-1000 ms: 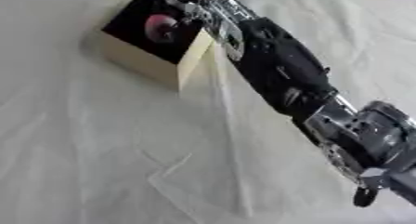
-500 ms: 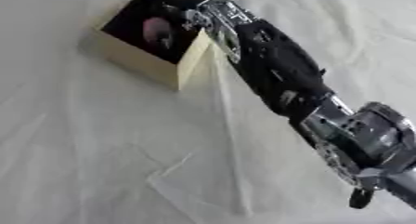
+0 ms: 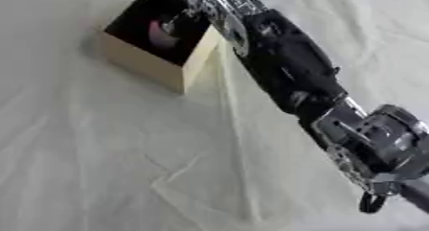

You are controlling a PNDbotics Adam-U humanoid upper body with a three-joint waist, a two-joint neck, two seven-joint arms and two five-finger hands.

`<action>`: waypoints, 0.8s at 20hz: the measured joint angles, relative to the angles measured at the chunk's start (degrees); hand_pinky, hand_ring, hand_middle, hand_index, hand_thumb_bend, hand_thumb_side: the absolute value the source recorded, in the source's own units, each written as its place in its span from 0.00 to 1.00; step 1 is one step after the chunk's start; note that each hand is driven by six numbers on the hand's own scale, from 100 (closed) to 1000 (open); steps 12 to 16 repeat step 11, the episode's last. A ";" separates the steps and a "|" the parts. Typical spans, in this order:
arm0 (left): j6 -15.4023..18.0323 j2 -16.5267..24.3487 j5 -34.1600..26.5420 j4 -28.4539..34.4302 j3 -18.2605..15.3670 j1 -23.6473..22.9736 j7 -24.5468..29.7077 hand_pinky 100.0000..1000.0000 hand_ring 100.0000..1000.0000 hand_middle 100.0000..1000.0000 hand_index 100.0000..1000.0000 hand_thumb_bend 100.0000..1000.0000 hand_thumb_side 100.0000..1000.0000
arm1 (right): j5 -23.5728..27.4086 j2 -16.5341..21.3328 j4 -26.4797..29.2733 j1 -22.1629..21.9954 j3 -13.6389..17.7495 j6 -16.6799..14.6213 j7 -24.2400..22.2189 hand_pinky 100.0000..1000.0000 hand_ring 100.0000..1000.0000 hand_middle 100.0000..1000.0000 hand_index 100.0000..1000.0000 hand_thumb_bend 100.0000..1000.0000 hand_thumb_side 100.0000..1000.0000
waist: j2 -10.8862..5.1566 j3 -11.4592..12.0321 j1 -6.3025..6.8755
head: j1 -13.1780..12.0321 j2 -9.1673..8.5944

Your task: Pick up objects on the table and place them in the box.

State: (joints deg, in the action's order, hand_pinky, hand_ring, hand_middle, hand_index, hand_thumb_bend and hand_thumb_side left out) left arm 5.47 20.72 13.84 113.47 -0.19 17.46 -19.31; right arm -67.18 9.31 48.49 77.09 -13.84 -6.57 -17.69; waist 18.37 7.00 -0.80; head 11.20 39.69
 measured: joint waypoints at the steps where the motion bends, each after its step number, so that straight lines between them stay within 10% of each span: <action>1: -0.01 0.00 0.00 0.00 0.00 -0.01 -0.01 0.50 0.67 0.70 0.86 0.00 0.67 | 0.34 0.37 0.82 0.07 -0.15 0.17 -0.63 0.84 0.81 0.73 0.91 0.00 0.27 | -0.09 -0.05 0.02 | -0.03 0.00; 11: -0.15 0.00 0.10 0.00 -0.03 -0.40 -0.33 0.50 0.67 0.70 0.85 0.00 0.67 | 13.25 10.23 20.91 -4.33 -3.73 0.89 -5.04 0.82 0.76 0.66 0.88 0.00 0.20 | -0.40 -1.04 0.10 | -1.14 0.05; 16: -0.15 0.00 0.10 0.00 -0.03 -0.40 -0.33 0.50 0.67 0.70 0.85 0.00 0.67 | 13.25 10.23 20.91 -4.33 -3.73 0.89 -5.04 0.82 0.76 0.66 0.88 0.00 0.20 | -0.40 -1.04 0.10 | -1.14 0.05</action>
